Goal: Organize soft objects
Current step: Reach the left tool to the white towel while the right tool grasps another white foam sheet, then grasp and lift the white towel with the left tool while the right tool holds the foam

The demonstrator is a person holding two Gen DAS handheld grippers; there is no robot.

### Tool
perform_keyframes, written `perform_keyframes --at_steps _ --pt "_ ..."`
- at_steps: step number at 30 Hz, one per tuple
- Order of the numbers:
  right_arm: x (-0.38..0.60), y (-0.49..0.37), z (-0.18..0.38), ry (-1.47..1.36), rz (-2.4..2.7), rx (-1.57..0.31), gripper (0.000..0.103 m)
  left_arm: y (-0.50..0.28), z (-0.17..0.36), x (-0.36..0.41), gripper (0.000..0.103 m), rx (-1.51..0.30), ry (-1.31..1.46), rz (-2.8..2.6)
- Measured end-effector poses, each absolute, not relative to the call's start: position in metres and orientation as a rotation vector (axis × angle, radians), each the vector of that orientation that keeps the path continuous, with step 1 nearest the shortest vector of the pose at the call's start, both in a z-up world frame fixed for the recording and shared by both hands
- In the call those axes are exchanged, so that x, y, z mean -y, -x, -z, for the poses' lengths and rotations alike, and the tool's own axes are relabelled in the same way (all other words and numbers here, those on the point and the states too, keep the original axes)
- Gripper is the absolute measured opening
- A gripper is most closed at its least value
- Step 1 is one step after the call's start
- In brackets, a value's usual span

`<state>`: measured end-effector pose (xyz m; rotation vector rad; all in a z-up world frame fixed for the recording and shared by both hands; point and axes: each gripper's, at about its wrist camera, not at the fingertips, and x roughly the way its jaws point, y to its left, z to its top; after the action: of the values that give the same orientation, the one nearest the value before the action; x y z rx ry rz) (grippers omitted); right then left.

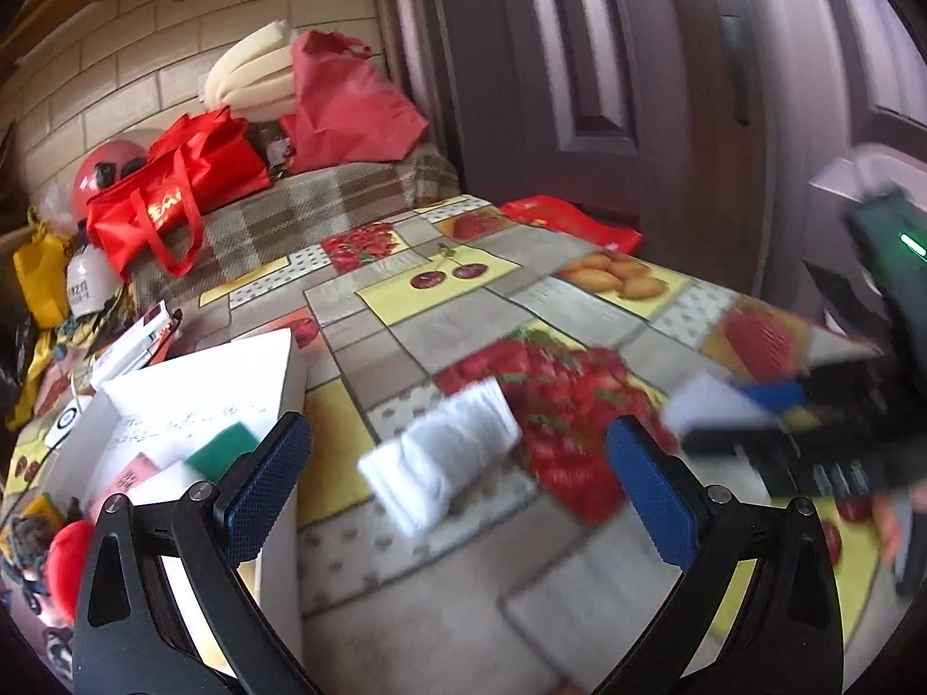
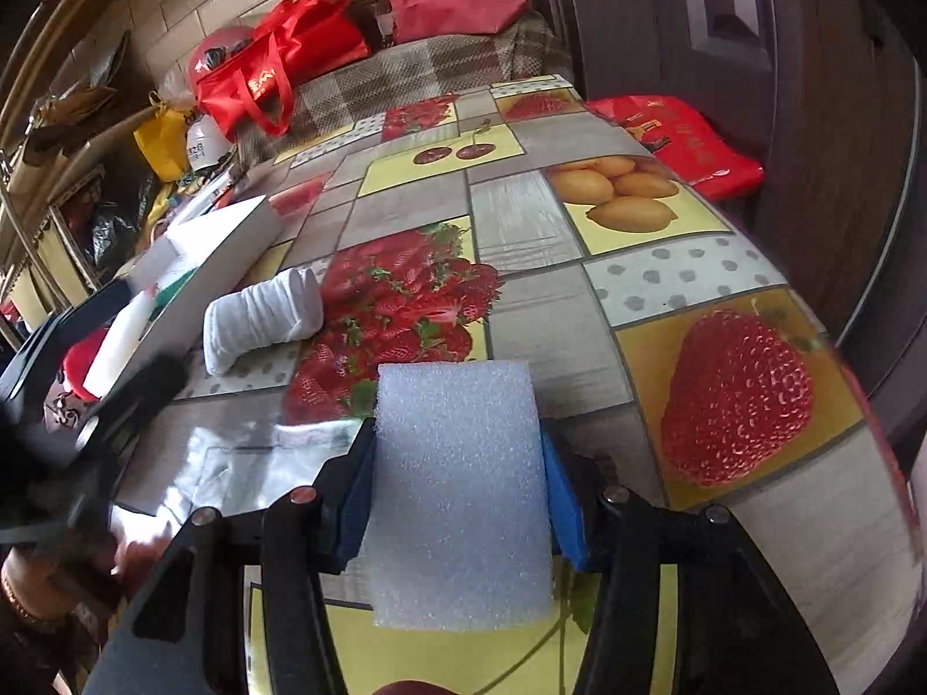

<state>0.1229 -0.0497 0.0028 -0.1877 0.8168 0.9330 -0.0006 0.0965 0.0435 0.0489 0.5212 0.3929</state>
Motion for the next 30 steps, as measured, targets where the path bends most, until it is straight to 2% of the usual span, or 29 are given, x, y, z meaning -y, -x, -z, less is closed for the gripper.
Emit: perform_keyframes --at_steps 6,15,18,28,29,30 --pt "0.045 -0.125 -0.003 0.175 -0.975 -0.826 0.053 -0.049 -0.039 -0.105 0.102 -0.582 -0.056 -0.458" --pt "0.05 -0.129 -0.001 0.121 -1.004 -0.842 0.053 -0.069 -0.001 -0.135 0.102 -0.863 0.15 -0.318" --pt "0.05 -0.128 -0.001 0.125 -1.002 -0.842 0.053 -0.057 -0.003 -0.127 0.096 -0.842 0.146 -0.259" --pt "0.046 -0.129 -0.001 0.149 -0.993 -0.839 0.053 -0.066 -0.007 -0.14 0.095 -0.823 0.167 -0.364" --pt "0.046 -0.129 -0.001 0.149 -0.994 -0.839 0.053 -0.07 -0.004 -0.138 0.091 -0.849 0.151 -0.372" --pt "0.047 -0.129 -0.001 0.146 -0.994 -0.84 0.053 -0.073 -0.002 -0.137 0.074 -0.864 0.139 -0.375"
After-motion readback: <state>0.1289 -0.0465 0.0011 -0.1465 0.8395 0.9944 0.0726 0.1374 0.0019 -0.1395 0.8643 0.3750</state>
